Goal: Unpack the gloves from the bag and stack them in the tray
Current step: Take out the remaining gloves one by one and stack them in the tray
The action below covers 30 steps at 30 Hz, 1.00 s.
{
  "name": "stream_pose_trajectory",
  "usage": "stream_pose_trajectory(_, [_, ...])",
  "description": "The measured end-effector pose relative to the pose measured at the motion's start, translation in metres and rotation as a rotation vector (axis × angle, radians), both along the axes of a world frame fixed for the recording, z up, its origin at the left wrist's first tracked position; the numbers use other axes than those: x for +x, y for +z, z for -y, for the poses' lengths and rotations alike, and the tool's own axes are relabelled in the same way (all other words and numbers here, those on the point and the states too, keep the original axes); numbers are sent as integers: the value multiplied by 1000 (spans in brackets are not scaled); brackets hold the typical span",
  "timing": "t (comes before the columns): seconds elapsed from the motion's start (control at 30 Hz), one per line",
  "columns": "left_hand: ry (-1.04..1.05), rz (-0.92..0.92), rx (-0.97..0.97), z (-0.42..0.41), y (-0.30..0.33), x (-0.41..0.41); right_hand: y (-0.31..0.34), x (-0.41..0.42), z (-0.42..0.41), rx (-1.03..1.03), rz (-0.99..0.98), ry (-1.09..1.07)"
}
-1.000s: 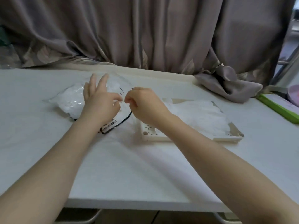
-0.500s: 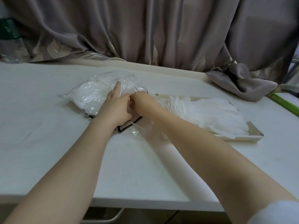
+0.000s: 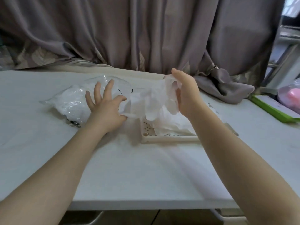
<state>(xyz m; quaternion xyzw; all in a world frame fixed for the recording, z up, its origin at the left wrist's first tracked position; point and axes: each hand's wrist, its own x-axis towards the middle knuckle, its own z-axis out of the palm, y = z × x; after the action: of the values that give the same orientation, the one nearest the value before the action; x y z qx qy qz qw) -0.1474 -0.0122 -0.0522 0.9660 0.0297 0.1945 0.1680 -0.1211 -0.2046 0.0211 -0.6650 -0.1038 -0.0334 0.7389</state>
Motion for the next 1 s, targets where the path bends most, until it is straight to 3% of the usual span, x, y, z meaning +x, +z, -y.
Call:
stream_pose_trajectory(0.13, [-265, 260, -117, 44, 23, -24, -1, -3, 23, 197, -221, 21])
stream_pose_trajectory(0.2, [-455, 184, -250, 71, 31, -29, 2, -8, 38, 256, -236, 65])
stream_pose_trajectory(0.27, [-591, -4, -471, 89, 34, -28, 5, -11, 48, 294, -253, 110])
stream_pose_trajectory(0.43, [-540, -200, -1064, 126, 32, -22, 9, -14, 70, 372, -329, 127])
stream_pose_trajectory(0.57, [-466, -127, -1274, 126, 35, -21, -4, -5, 77, 146, -320, -93])
stream_pose_trajectory(0.67, [-317, -6, -1221, 110, 44, -19, -18, -1, 76, -39, -306, -82])
stream_pose_trajectory(0.8, [-103, 53, -1303, 75, 52, -13, -22, 5, 71, -223, -354, -22])
stream_pose_trajectory(0.93, [185, 252, -963, 21, 49, 1, -21, 6, 62, -197, -348, 167])
stream_pose_trajectory(1.0, [262, 166, -692, -2, 38, 11, -23, 7, 54, -185, -323, 241])
